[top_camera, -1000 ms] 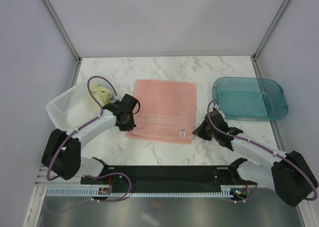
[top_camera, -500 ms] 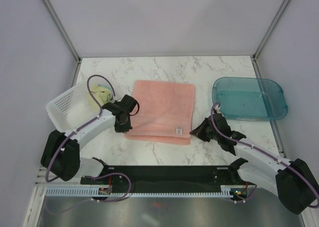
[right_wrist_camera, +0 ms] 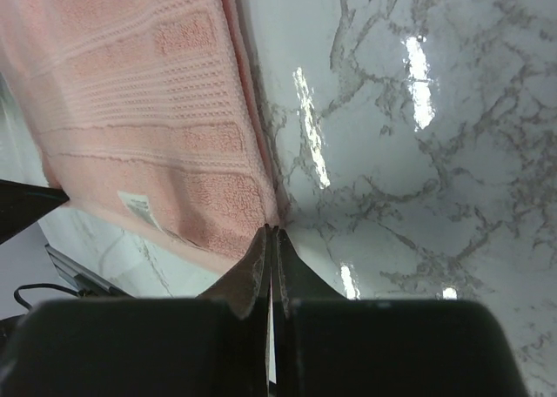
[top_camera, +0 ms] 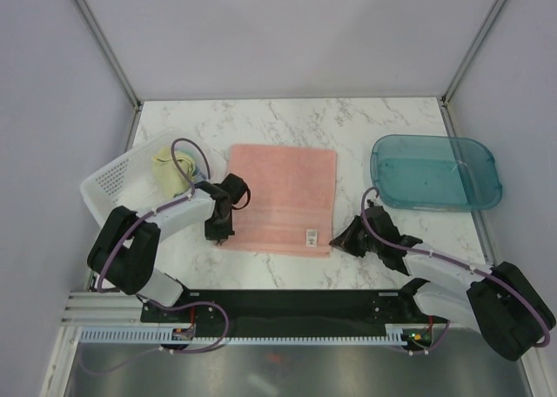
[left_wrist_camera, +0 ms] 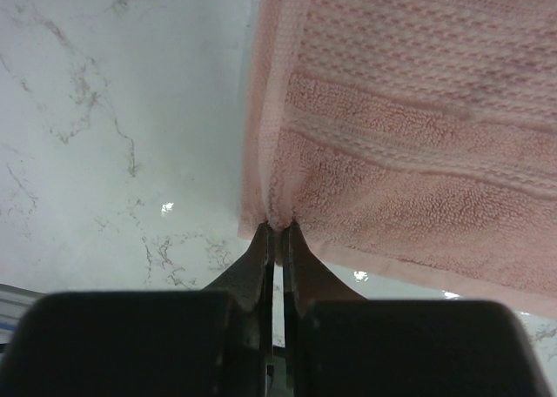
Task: Fold and stack the towels
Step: Fold the towel
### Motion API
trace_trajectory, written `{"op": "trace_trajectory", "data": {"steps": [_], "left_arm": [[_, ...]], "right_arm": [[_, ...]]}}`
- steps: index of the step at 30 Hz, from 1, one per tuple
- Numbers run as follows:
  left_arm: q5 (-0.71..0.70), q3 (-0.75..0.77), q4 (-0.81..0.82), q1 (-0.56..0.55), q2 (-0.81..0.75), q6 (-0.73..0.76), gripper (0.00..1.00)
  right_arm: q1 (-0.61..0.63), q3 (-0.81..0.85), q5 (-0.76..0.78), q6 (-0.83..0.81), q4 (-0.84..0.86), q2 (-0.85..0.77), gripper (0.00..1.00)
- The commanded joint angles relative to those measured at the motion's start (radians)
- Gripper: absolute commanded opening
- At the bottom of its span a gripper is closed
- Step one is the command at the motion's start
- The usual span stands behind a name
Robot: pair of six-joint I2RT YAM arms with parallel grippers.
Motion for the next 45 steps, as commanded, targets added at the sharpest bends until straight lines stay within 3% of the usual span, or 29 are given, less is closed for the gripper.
{"op": "trace_trajectory", "data": {"steps": [1,5,13,17,27,30,34,41,45], "left_arm": [[-0.008,0.006,-0.003,-0.015,0.049,-0.001,0.02],[0.084,-0.029,0.074,-0.065,0.037,-0.067,0.02],[0.166,-0.037,0.201,-0.205,0.039,-0.189,0.02],[0.141,-0.022,0.204,-0.228,0.042,-0.199,0.02],[-0.074,0.296,-0.206,-0.228,-0.024,-0.131,0.02],[-0.074,0.226,-0.196,-0.228,-0.03,-0.154,0.02],[0.017,0.04,-0.049,-0.228,0.019,-0.182,0.02],[0.023,-0.005,0.016,-0.231,0.054,-0.185,0.02],[0.003,-0.018,0.017,-0.229,0.051,-0.18,0.02]], "right_arm": [[-0.001,0.016,0.032,-0.009,-0.012,-0.04,0.0],[-0.03,0.031,0.109,-0.058,-0.116,-0.067,0.0],[-0.284,0.028,0.071,-0.246,-0.243,-0.095,0.0],[-0.309,0.072,0.045,-0.289,-0.309,-0.145,0.0],[-0.307,0.22,-0.207,-0.276,-0.382,-0.185,0.0],[-0.306,0.108,-0.25,-0.233,-0.317,-0.21,0.0],[-0.304,-0.053,-0.23,-0.207,-0.221,-0.234,0.0],[-0.304,-0.082,-0.15,-0.217,-0.19,-0.222,0.0],[-0.303,-0.101,-0.187,-0.2,-0.162,-0.207,0.0]]}}
